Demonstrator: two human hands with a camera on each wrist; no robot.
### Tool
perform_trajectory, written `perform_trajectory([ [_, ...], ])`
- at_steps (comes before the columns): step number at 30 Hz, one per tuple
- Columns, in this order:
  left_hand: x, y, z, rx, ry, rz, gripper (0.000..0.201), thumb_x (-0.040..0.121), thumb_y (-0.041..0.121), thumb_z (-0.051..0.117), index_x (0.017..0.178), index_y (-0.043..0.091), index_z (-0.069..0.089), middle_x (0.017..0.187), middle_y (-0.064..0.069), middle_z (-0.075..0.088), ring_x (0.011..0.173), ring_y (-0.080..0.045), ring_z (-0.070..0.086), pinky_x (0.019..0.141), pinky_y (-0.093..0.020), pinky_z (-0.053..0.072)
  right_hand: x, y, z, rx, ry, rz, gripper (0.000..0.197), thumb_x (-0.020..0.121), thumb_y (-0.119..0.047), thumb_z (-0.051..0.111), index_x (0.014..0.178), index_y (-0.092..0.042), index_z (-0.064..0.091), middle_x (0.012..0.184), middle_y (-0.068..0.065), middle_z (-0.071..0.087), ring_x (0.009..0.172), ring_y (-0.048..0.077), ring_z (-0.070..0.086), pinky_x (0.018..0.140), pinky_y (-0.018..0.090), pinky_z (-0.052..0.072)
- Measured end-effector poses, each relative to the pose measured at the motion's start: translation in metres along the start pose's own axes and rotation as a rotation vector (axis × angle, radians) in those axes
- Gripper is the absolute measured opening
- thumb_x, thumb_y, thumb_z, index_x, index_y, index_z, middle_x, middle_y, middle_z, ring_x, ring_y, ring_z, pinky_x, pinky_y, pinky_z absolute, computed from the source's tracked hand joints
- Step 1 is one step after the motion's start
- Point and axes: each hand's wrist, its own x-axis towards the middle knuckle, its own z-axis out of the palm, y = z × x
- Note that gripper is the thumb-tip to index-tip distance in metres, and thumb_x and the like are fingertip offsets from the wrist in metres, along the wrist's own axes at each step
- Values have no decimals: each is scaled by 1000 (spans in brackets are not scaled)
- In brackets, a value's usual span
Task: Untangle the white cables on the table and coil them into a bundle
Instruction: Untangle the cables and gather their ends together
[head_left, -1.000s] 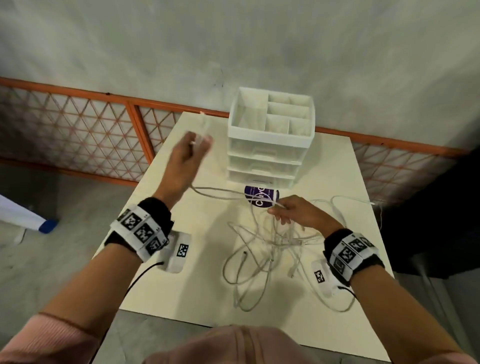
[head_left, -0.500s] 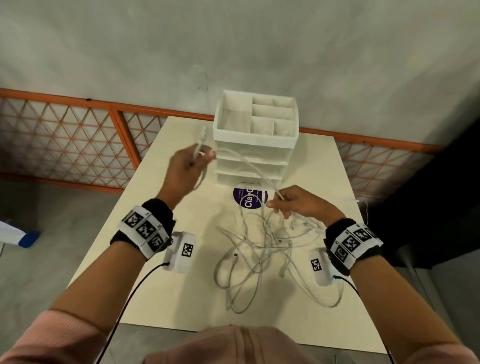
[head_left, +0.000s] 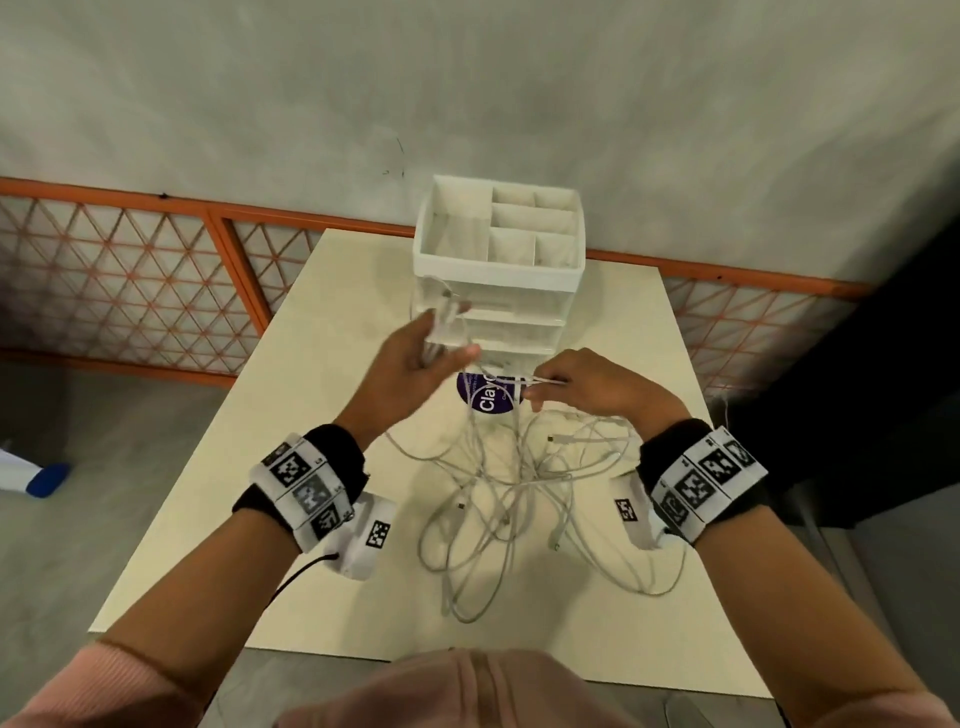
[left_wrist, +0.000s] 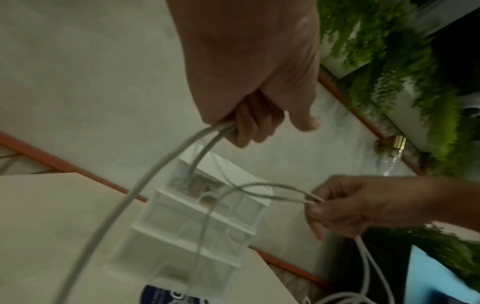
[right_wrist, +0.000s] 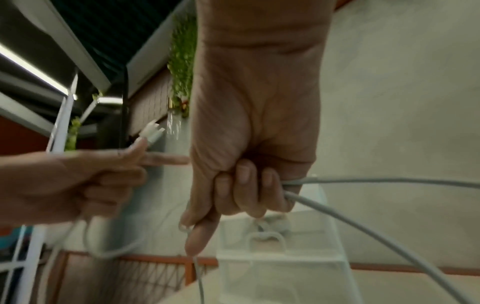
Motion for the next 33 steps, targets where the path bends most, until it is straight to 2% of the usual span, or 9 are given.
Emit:
perform_trajectory([
  [2, 4, 5, 13, -17, -225, -7, 39, 88, 20, 63, 126, 19, 55, 99, 19, 61, 78, 18, 58, 73, -3, 41, 2, -16, -3, -22, -32, -65, 29, 90, -30, 60, 87, -3, 69, 63, 11, 54, 56, 13, 41, 57, 28, 30],
  [4, 8, -3, 21, 72, -314, -11, 17, 90, 22, 60, 106, 22, 66, 91, 18, 66, 76, 16, 58, 72, -8, 41, 2, -25, -7, 6, -35, -118, 26, 89, -30, 62, 88, -6, 70, 77, 19, 64, 64, 18, 49, 62, 33, 34],
  [8, 8, -13, 20, 207, -277, 5, 29, 95, 26, 52, 66, 31, 54, 64, 14, 54, 56, 7, 50, 59, -18, 35, -6, -12, -14, 163, -4, -81, 20, 89, -29, 62, 90, -11, 71, 55, -11, 61, 53, 6, 53, 55, 22, 42],
  [12, 14, -3, -5, 119, -68, 71, 30, 98, 16, 44, 70, 8, 50, 46, 16, 48, 45, 4, 42, 49, -9, 30, -16, 30, -3, 284, 40, -3, 18, 94, -20, 54, 82, -12, 66, 52, -9, 52, 48, 3, 50, 58, 17, 44],
  [16, 19, -3, -18, 141, 97, 109, 32, 99, 22, 43, 67, 22, 44, 46, 10, 45, 44, 0, 40, 47, -11, 29, -15, 68, 18, 305, 32, 108, 15, 93, -15, 56, 80, -14, 63, 77, 2, 65, 74, 13, 63, 77, 27, 48],
  [21, 23, -10, -37, 112, 301, 92, 30, 99, 27, 42, 69, 28, 44, 49, 16, 49, 47, 1, 39, 53, -21, 30, -22, 90, 36, 131, -52, 228, 16, 94, -21, 54, 89, -14, 67, 96, -2, 64, 89, 11, 58, 73, 7, 38],
  [25, 21, -18, -46, 255, 308, 61, 29, 98, 29, 44, 74, 14, 49, 53, 9, 41, 48, -3, 41, 51, -14, 30, -19, 106, 45, -22, -46, 316, 20, 93, -38, 50, 81, -33, 65, 104, -5, 67, 103, 20, 60, 100, 41, 35],
  [28, 14, -36, -48, 354, 306, -97, 31, 98, 29, 44, 76, 8, 51, 57, 2, 46, 54, -9, 47, 54, -18, 37, -16, 102, 40, 69, 78, 245, 22, 93, -29, 53, 73, -34, 61, 91, -8, 71, 94, 19, 66, 95, 43, 44],
  [33, 0, -69, -49, 514, 89, -528, 34, 91, 29, 58, 105, -1, 55, 100, -23, 61, 98, -40, 58, 73, -35, 39, -18, 77, 9, 328, 267, 62, 20, 99, -20, 44, 84, -10, 52, 82, 8, 72, 66, -2, 66, 70, 18, 52],
])
